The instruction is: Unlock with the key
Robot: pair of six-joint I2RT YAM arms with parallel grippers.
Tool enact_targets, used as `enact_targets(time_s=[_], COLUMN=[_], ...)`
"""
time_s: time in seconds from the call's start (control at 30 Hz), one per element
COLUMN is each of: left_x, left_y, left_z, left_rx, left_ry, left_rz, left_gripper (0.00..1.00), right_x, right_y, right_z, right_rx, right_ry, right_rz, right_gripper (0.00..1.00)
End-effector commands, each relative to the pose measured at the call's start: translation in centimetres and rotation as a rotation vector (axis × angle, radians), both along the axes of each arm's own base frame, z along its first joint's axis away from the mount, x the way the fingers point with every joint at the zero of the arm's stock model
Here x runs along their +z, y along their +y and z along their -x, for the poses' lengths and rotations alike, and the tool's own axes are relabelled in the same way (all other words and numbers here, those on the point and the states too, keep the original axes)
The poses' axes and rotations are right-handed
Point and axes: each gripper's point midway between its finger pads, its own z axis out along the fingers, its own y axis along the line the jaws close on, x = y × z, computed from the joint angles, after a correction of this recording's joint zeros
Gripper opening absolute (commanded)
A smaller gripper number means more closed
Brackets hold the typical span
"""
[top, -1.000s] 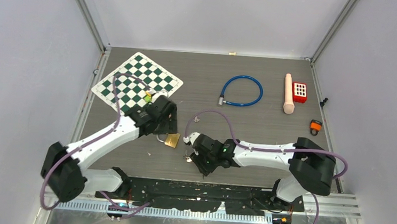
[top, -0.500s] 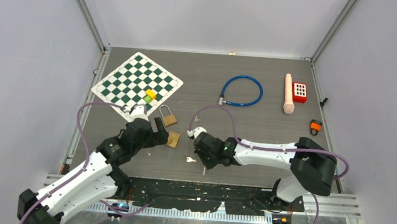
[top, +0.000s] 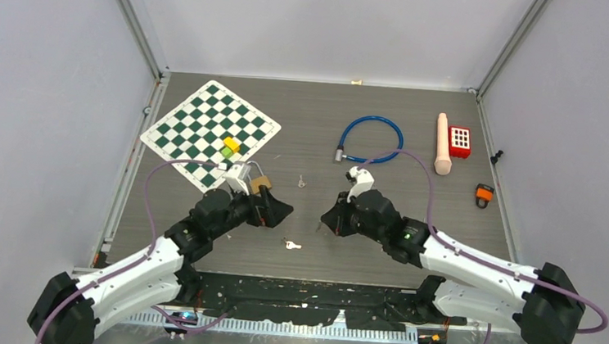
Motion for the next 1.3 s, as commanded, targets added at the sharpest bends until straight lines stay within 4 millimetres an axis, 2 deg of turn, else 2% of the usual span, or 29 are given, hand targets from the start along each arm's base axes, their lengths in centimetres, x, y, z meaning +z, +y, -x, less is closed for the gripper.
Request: enact_targets(time_s=[0.0,0.03,0.1,0.33,0.43,0.5,0.63,0.73,0.87,0.97,1.0,1.07,1.27], left_x=[6.8,7.0,7.2,6.1,5.8,5.6,5.7,5.8,5.4,5.1,4.9,4.7,4.2], left_y=[-3.0,-2.9,-2.6,-0.9,0.1,1.0,2.2,2.6,2.8,2.7,2.7,2.6,2.8], left_z=[-0.2,-0.4,-0.8,-1.1,-1.2,-1.3,-1.5,-1.5,-1.5,-1.6,-1.6,-1.6,-1.8], left_rx=[-0.13,-0.113,-0.085,0.005,0.046,0.079,0.126,0.138,0.144,0.146,0.146,0.142,0.15], left_ry=[-0.239,-0.238,-0.237,-0.189,-0.183,-0.184,-0.198,-0.2,-0.187,-0.172,-0.166,-0.156,-0.132], left_rz=[0.177,0.184,0.186,0.133,0.105,0.073,0.025,0.009,-0.002,-0.009,-0.012,-0.021,-0.055], left_gripper=[0.95,0.95,0.95,0.94,0.94,0.94,0.94,0.94,0.94,0.94,0.94,0.94,0.94], right_x=[5.5,6.2,5.5,-1.1,-4.1,-5.4,-5.9,-7.0,-6.3,-5.2,-4.4,-4.0,-5.3], right_y=[1.5,1.4,1.1,0.4,-0.8,-1.9,-4.1,-6.7,-8.6,-9.2,-9.2,-9.2,-7.8], right_z=[-1.0,-1.1,-1.3,-1.6,-0.4,0.5,2.3,4.0,5.4,5.3,5.1,4.7,4.6], right_rx=[-0.023,-0.029,-0.033,-0.01,-0.011,-0.01,-0.002,-0.011,-0.009,-0.002,0.005,0.005,-0.003], right_ry=[-0.098,-0.117,-0.119,-0.108,-0.035,0.013,0.074,0.155,0.208,0.212,0.207,0.215,0.308], right_rz=[-0.251,-0.28,-0.269,-0.12,-0.044,0.001,0.092,0.214,0.292,0.358,0.379,0.422,0.473], right_gripper=[0.05,0.05,0.05,0.05,0.05,0.05,0.1,0.21,0.4,0.51,0.53,0.56,0.58])
